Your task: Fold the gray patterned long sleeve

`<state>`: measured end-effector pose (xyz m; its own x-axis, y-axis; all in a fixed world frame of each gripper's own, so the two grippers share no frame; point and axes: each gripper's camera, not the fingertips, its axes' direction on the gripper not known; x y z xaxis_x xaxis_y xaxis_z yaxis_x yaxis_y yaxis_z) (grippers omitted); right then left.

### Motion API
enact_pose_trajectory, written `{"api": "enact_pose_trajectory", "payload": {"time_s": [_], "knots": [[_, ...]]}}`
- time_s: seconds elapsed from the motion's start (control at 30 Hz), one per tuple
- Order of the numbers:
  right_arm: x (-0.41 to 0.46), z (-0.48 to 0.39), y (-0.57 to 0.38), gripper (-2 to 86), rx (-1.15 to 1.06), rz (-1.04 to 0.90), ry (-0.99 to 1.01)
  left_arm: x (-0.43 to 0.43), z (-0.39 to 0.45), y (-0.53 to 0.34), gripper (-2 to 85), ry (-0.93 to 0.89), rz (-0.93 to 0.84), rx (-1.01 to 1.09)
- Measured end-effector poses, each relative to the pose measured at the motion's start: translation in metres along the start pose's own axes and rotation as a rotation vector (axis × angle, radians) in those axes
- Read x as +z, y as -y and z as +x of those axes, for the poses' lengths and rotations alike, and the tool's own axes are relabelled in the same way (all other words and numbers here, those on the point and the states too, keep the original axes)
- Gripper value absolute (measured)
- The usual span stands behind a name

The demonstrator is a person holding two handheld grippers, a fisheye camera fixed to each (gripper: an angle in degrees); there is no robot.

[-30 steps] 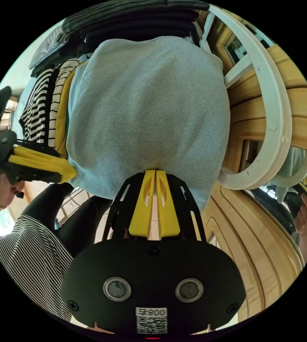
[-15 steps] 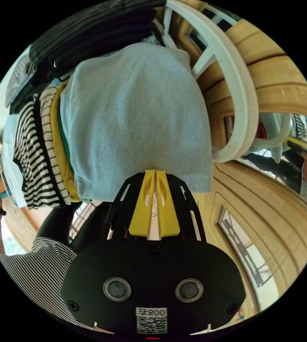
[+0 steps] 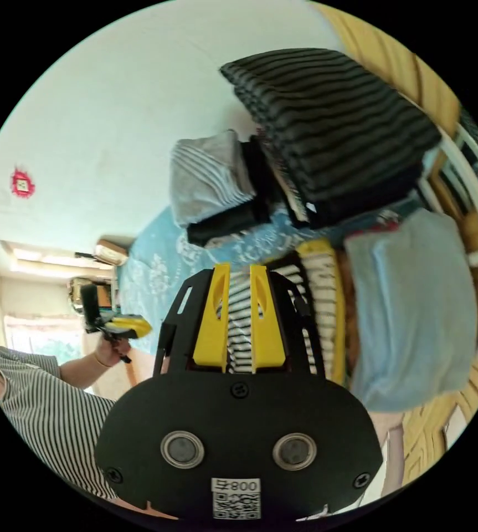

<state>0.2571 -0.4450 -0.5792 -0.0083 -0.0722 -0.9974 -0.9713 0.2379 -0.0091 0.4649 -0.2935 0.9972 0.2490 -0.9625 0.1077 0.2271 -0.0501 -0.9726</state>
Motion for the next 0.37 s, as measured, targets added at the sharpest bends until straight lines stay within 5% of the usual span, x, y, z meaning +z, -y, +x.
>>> {"api": "enact_pose_trajectory", "payload": {"time_s": [0.37], "knots": [[0.100, -0.030, 0.114, 8.8, -0.006, 0.026, 0.020, -0.026, -0.091, -0.035, 2.8, -0.043, -0.016, -0.108]]}}
